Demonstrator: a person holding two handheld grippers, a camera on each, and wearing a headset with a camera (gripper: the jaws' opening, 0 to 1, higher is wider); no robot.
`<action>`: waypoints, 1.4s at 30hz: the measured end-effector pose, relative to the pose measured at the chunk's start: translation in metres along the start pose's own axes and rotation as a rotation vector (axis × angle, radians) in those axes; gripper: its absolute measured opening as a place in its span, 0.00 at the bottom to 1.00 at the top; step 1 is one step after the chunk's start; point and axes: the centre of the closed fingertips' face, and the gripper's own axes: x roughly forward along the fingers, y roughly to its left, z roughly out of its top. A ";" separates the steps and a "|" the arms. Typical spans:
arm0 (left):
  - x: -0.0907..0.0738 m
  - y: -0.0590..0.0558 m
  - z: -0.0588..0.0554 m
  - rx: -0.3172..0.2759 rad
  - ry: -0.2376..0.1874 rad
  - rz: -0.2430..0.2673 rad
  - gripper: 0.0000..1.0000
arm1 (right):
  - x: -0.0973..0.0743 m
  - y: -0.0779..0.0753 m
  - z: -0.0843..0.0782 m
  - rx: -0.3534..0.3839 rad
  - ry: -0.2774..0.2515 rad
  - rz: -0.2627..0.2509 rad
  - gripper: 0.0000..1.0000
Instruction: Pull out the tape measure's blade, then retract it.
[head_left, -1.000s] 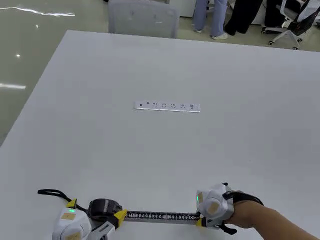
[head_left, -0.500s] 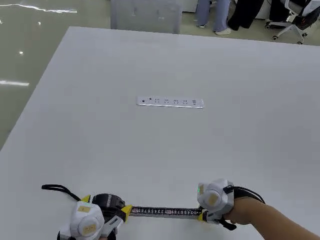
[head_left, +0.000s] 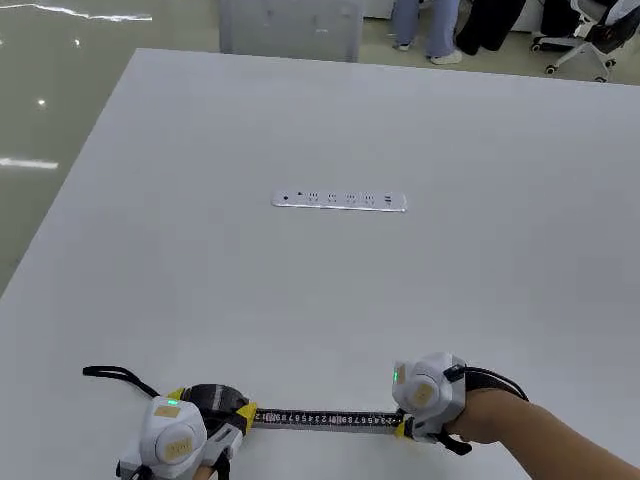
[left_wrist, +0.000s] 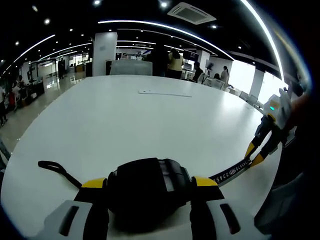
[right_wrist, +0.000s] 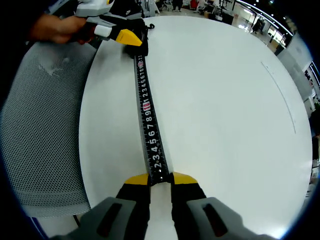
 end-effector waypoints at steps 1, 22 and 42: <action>0.000 0.000 -0.001 0.002 0.007 -0.001 0.63 | 0.000 0.000 0.000 0.002 -0.003 0.001 0.13; 0.000 0.000 -0.003 0.008 0.054 -0.062 0.60 | -0.001 0.003 0.002 -0.023 -0.036 0.029 0.13; -0.001 0.000 -0.004 0.014 0.082 -0.083 0.60 | 0.004 0.006 0.017 0.001 -0.076 0.044 0.14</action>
